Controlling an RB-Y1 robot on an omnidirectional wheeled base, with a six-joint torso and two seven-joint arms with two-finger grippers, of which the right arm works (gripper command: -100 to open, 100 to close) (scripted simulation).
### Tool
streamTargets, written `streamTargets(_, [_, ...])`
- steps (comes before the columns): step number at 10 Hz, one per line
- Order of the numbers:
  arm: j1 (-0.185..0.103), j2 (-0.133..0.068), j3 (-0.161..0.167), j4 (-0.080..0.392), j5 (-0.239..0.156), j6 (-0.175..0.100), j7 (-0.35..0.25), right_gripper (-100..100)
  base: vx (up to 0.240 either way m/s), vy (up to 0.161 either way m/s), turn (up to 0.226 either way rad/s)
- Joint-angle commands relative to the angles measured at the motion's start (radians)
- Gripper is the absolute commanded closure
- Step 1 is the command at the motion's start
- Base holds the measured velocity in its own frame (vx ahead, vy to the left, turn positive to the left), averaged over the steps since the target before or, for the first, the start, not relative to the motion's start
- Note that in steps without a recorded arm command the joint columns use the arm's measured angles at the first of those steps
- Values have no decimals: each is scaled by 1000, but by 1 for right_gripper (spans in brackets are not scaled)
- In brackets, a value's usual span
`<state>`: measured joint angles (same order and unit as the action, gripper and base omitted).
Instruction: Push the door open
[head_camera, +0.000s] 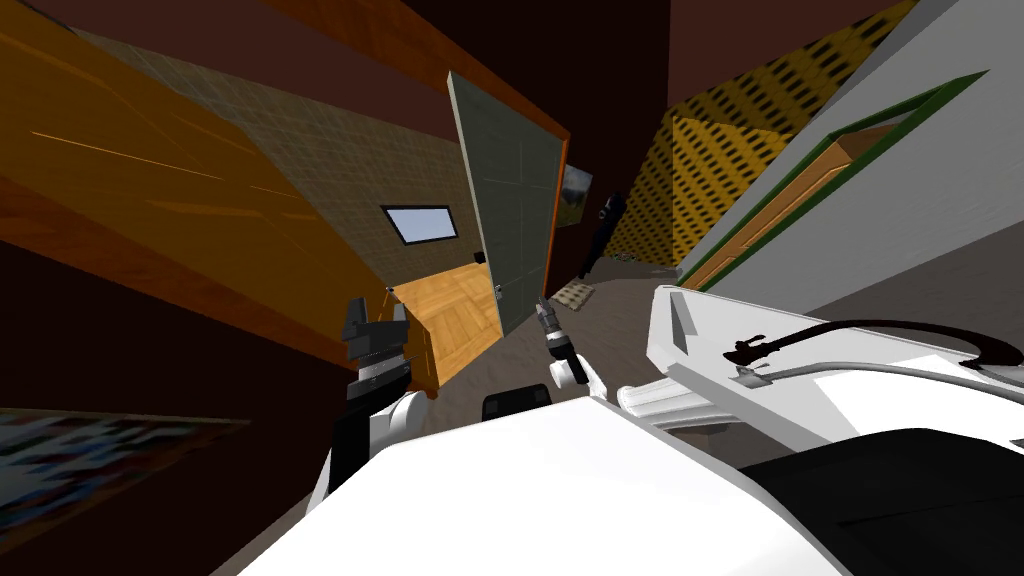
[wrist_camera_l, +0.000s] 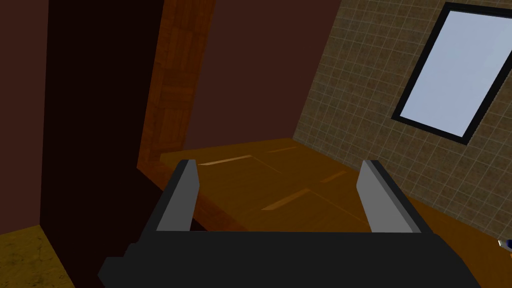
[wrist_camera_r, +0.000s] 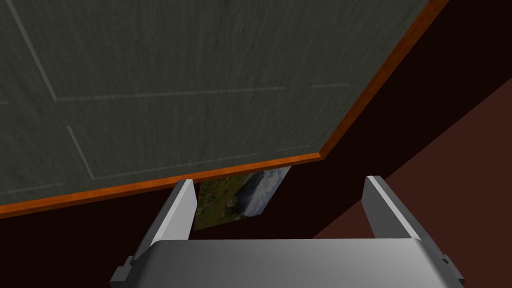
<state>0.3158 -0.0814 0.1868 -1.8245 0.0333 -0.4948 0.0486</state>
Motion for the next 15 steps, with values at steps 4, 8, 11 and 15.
streamTargets(4, [-40, -10, 52, 121, -7, -36, -14, -100, 102, -18, -21])
streamTargets(8, [-79, -14, 99, 225, -13, -62, -25, -100, 104, -12, -22])
streamTargets(11, [-108, -15, 134, 303, -17, -81, -33, -100, 97, -8, -23])
streamTargets(15, [-146, -16, 180, 406, -23, -106, -44, -100, 102, -18, -22])
